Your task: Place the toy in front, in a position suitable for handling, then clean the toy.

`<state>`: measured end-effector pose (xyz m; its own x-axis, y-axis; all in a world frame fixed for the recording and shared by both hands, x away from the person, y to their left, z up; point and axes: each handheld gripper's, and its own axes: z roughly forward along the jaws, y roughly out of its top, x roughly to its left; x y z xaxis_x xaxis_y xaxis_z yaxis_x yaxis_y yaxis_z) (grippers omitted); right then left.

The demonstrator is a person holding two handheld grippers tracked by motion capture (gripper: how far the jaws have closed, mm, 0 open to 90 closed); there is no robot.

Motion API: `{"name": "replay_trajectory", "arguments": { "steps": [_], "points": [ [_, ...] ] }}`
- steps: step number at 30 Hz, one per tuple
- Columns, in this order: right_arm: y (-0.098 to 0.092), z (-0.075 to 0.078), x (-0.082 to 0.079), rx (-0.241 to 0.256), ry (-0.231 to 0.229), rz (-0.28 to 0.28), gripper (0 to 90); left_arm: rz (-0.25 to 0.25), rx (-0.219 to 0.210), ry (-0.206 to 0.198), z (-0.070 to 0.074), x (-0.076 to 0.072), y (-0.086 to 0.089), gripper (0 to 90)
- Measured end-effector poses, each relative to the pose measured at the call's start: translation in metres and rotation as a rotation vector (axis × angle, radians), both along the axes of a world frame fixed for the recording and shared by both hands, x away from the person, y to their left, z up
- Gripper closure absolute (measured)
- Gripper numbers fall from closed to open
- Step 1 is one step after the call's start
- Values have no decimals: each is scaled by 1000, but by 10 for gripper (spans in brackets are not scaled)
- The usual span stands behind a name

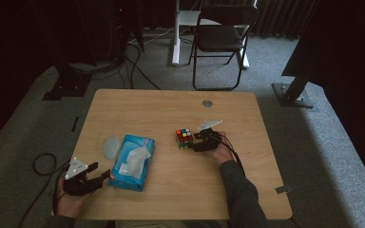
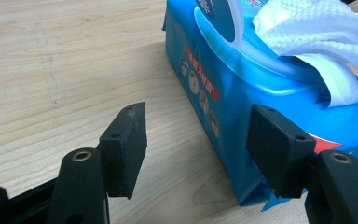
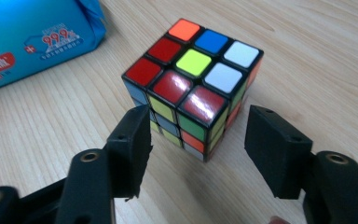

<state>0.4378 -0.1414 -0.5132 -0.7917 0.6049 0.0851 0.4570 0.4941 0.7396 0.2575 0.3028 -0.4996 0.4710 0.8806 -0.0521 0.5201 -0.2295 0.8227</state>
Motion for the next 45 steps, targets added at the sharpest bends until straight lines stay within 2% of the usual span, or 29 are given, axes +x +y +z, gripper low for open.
{"name": "replay_trajectory", "arguments": {
  "steps": [3,10,15,18,22,23,26,28,31,36,38,39,41,43,44,45],
  "points": [
    [-2,-1,-1,5,-3,-15,375,4,-5,-1,2,-1,-1,390],
    [-5,-5,-6,-1,-7,-42,328,5,-13,-33,16,-8,-1,386],
    [-7,-11,-7,-16,4,-61,324,-5,-30,-13,25,-12,-1,388],
    [-8,-14,-7,-33,6,-77,329,-13,-39,-10,33,-16,-3,406],
    [-9,-18,-7,-40,14,-108,335,-10,-34,-24,48,-19,-10,438],
    [-10,-19,-7,-39,14,-114,339,-19,-37,-30,52,-21,-13,443],
    [-7,-24,-10,-78,10,-127,339,-55,-30,-54,63,-23,-23,452],
    [-7,-27,-11,-77,14,-134,334,-82,-36,-63,68,-23,-31,452],
    [-5,-27,-11,-63,17,-136,333,-116,-21,-55,72,-16,-46,452],
    [0,-28,-14,-104,-20,-125,337,-155,4,-18,67,2,-70,450],
    [0,-28,-15,-105,-19,-130,336,-161,28,-3,63,10,-78,450],
    [0,-28,-15,-105,-20,-131,336,-161,28,-3,63,10,-78,450],
    [-1,-29,-16,-94,-28,-133,336,-162,18,31,55,22,-86,443],
    [-1,-30,-17,-86,-34,-135,336,-163,26,43,53,26,-88,444],
    [-3,-32,-19,-73,-48,-141,336,-154,37,66,48,32,-91,444],
    [-3,-32,-19,-73,-48,-141,336,-154,37,66,48,32,-91,446]
  ]
}}
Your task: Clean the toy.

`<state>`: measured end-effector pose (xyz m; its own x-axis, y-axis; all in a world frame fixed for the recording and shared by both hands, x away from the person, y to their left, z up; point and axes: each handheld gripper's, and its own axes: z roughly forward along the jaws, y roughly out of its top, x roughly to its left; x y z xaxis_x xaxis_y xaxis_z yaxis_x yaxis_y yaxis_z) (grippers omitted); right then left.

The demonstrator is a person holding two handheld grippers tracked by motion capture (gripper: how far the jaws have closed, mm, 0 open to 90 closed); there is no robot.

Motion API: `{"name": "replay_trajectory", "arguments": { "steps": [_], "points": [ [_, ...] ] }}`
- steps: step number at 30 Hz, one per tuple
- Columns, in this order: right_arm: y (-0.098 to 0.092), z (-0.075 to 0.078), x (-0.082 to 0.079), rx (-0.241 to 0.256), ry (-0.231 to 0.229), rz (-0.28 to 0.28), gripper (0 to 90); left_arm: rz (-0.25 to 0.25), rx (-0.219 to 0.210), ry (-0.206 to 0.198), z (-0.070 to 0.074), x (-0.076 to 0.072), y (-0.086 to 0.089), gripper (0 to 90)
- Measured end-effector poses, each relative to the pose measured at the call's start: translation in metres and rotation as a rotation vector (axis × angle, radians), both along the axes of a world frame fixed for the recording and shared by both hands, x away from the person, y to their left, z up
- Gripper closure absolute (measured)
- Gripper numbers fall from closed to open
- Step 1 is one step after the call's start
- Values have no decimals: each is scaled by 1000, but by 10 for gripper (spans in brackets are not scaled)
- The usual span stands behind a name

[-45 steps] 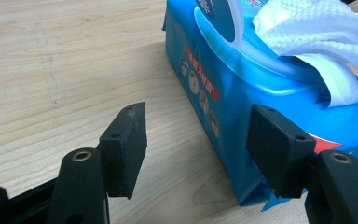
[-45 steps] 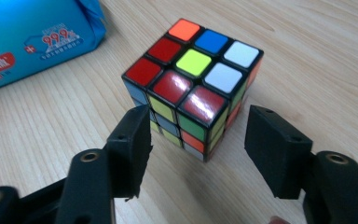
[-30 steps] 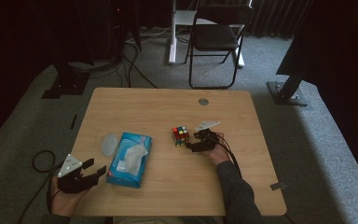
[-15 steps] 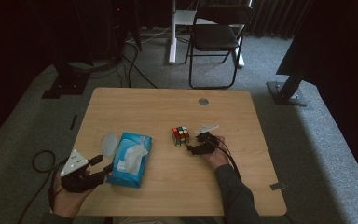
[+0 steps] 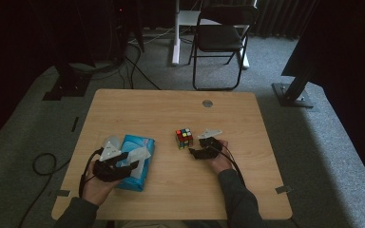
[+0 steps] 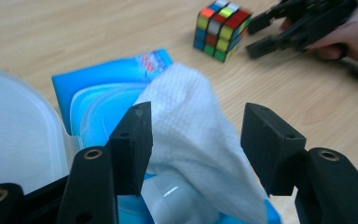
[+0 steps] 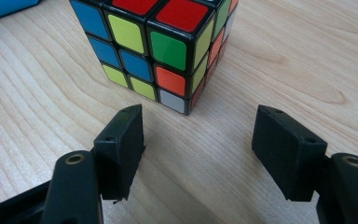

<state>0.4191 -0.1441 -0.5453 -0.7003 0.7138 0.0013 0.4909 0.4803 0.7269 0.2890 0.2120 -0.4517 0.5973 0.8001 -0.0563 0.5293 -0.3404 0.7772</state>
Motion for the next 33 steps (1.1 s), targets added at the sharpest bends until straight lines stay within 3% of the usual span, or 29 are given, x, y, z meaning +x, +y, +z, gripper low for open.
{"name": "replay_trajectory", "arguments": {
  "steps": [6,7,11,14,27,33],
  "points": [
    [-1,-3,-4,20,-18,-14,336,29,31,38,-8,8,-4,490],
    [-1,-3,-4,19,-20,-15,336,39,29,52,-9,10,-3,604],
    [-1,-3,-7,20,-21,-35,336,38,32,67,-10,12,-1,776],
    [0,-3,-8,19,-21,-40,336,39,6,78,-9,16,2,859],
    [0,-3,-9,19,-20,-43,336,67,-115,28,14,24,16,879],
    [-1,-3,-9,20,-20,-44,336,69,-123,7,24,29,15,879]
  ]
}}
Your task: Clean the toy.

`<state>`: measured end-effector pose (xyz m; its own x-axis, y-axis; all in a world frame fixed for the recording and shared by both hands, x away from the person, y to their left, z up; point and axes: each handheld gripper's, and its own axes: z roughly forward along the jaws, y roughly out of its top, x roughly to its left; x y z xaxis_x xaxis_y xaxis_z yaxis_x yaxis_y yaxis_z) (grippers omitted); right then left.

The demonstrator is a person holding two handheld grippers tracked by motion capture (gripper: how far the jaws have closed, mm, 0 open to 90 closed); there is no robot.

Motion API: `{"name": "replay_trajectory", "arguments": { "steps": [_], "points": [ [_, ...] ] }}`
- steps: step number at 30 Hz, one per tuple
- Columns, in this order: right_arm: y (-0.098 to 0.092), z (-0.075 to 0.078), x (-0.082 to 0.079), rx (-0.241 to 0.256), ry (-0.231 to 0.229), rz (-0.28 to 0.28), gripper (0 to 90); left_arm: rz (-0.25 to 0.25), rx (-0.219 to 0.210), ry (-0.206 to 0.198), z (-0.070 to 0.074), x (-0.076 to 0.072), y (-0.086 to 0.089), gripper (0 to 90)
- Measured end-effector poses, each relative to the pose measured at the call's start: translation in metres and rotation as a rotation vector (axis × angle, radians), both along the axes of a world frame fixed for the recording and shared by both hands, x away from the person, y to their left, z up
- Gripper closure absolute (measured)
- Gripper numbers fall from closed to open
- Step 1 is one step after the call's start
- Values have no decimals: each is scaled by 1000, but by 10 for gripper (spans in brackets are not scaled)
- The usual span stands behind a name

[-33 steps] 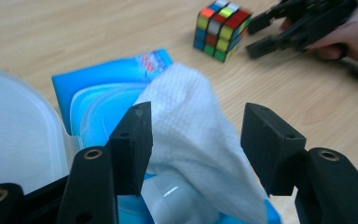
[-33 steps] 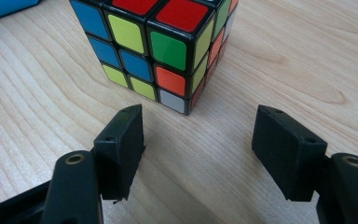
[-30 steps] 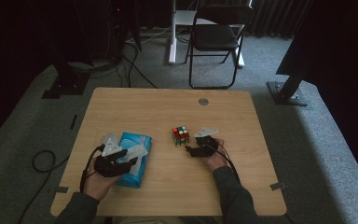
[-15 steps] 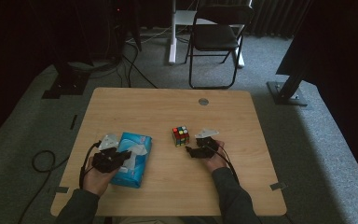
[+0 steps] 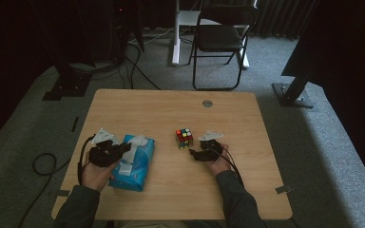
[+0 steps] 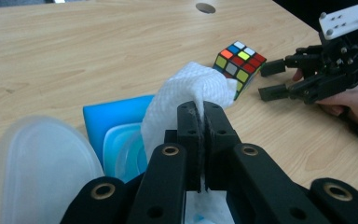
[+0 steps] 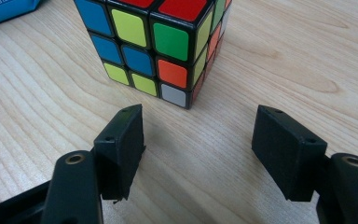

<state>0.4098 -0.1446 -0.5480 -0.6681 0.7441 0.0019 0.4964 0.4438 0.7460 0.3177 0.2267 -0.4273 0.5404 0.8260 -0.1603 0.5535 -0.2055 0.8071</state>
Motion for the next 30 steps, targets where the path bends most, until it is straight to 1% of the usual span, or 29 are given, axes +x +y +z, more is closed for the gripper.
{"name": "replay_trajectory", "arguments": {
  "steps": [2,6,10,16,17,21,26,30],
  "points": [
    [0,0,0,0,0,0,336,1,-8,-2,1,1,0,880],
    [0,0,0,0,0,-1,336,-1,-38,-12,5,4,-1,879],
    [0,0,0,0,0,0,336,-1,-49,-21,6,8,-3,879],
    [0,0,0,0,0,0,336,-16,-72,-54,15,11,-9,879],
    [0,0,0,0,-1,1,336,-16,-72,-54,15,11,-9,879],
    [0,0,0,-1,-1,1,336,-28,-76,-74,22,16,-15,878],
    [0,0,0,0,-1,1,336,-40,-83,-90,26,21,-20,878],
    [0,0,0,0,0,1,335,-54,-85,-105,30,27,-28,878]
  ]
}}
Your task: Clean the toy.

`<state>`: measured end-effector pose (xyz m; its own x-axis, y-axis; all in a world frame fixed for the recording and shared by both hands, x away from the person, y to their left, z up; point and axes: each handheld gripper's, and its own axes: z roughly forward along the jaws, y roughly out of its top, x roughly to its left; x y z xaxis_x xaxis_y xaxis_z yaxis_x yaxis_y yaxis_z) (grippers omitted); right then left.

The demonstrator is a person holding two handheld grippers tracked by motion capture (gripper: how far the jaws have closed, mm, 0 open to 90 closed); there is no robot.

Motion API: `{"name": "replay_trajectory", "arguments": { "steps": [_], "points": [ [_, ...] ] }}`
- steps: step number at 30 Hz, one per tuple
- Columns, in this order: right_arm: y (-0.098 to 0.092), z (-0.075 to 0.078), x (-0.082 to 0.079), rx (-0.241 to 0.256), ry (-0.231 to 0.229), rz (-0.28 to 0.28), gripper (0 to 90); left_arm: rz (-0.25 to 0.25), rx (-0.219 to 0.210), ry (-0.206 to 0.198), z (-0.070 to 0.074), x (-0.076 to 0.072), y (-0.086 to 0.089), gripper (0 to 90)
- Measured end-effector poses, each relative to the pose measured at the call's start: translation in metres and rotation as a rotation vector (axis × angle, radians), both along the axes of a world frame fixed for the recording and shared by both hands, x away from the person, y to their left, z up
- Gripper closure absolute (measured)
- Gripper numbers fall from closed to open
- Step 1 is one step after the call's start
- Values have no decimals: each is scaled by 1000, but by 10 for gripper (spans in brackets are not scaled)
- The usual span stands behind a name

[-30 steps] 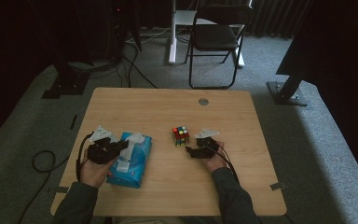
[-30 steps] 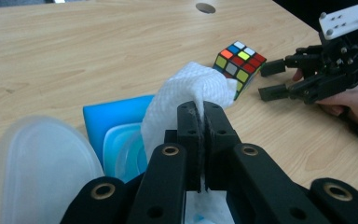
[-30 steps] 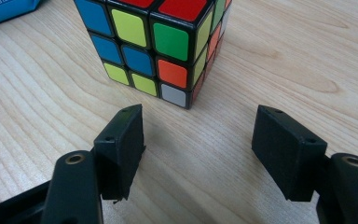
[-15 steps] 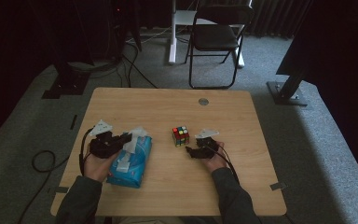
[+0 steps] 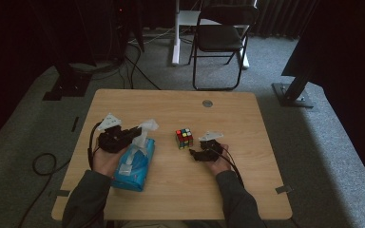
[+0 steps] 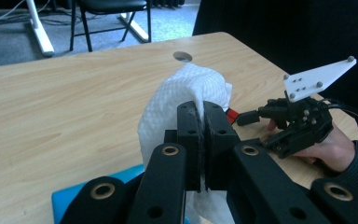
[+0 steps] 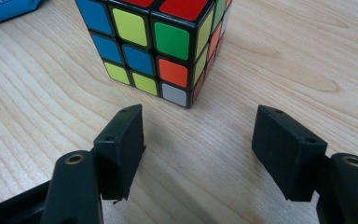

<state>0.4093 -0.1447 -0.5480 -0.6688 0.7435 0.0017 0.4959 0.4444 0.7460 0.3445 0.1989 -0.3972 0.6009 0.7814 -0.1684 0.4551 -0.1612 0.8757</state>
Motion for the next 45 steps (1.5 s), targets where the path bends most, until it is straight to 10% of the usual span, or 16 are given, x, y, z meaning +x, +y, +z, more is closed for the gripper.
{"name": "replay_trajectory", "arguments": {
  "steps": [30,45],
  "points": [
    [-5,1,3,63,31,-6,338,-87,43,19,-17,47,-60,876],
    [5,11,1,92,-29,67,464,-122,67,47,-34,67,-87,875]
  ]
}}
